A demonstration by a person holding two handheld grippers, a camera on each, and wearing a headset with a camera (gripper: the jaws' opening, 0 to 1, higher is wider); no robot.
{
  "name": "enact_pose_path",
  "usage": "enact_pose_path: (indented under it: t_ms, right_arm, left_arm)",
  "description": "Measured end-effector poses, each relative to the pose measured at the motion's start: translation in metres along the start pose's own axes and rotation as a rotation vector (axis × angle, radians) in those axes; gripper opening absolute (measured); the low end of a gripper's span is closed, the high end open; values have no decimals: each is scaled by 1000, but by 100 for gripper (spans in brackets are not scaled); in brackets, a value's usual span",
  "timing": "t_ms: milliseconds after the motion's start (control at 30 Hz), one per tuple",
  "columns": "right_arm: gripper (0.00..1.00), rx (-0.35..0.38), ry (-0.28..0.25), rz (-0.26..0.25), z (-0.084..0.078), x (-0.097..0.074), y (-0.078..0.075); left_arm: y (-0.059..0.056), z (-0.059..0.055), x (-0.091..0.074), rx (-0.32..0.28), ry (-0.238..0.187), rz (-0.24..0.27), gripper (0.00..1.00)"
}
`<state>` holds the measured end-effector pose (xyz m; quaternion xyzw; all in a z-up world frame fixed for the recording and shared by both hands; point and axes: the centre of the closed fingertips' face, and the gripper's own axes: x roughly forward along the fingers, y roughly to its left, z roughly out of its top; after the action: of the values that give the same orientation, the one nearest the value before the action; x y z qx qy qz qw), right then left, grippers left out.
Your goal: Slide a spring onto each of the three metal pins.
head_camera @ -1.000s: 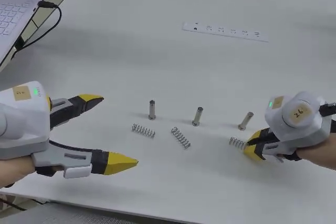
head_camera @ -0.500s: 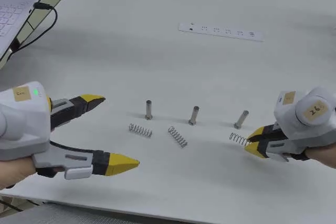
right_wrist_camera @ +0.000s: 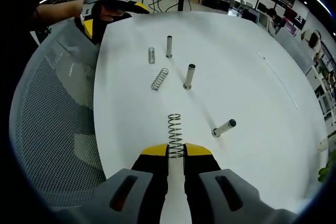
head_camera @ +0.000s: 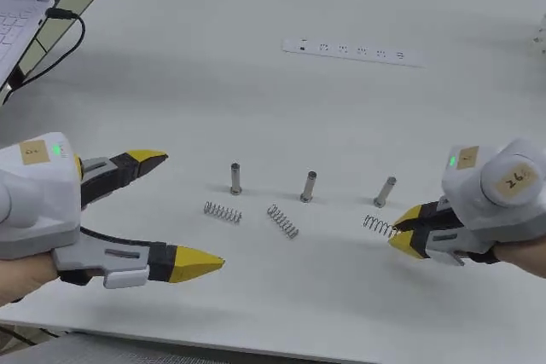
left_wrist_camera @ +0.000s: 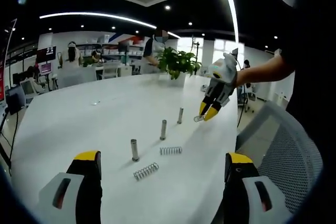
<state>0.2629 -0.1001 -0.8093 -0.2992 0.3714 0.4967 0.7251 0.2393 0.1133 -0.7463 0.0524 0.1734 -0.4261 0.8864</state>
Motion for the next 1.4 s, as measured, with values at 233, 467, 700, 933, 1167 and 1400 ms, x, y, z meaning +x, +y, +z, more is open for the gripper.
enact_pose_path:
  t_ms: [233,467,700,933,1167,1400]
  right_arm:
    - [8,-2,-11,7,3,-4,4]
    - [8,-38,-29,19,11,-5,6]
    - [8,-71,-52,30,23,-8,7]
    - [8,-130,-83,55,46,-12,18]
    - [8,-225,-83,80,59,-6,35]
    - [8,-250,-86,106,64,0,45]
  left_arm:
    - [5,8,5,46,1,-7,95]
    - [-8,27,9,105,-31,-24,80]
    - [-26,25,19,96,-13,-109,69]
    - [-42,26,42,58,-19,-205,57]
    - [-65,23,70,80,-3,-299,44]
    - [-75,21,87,101,13,-346,39]
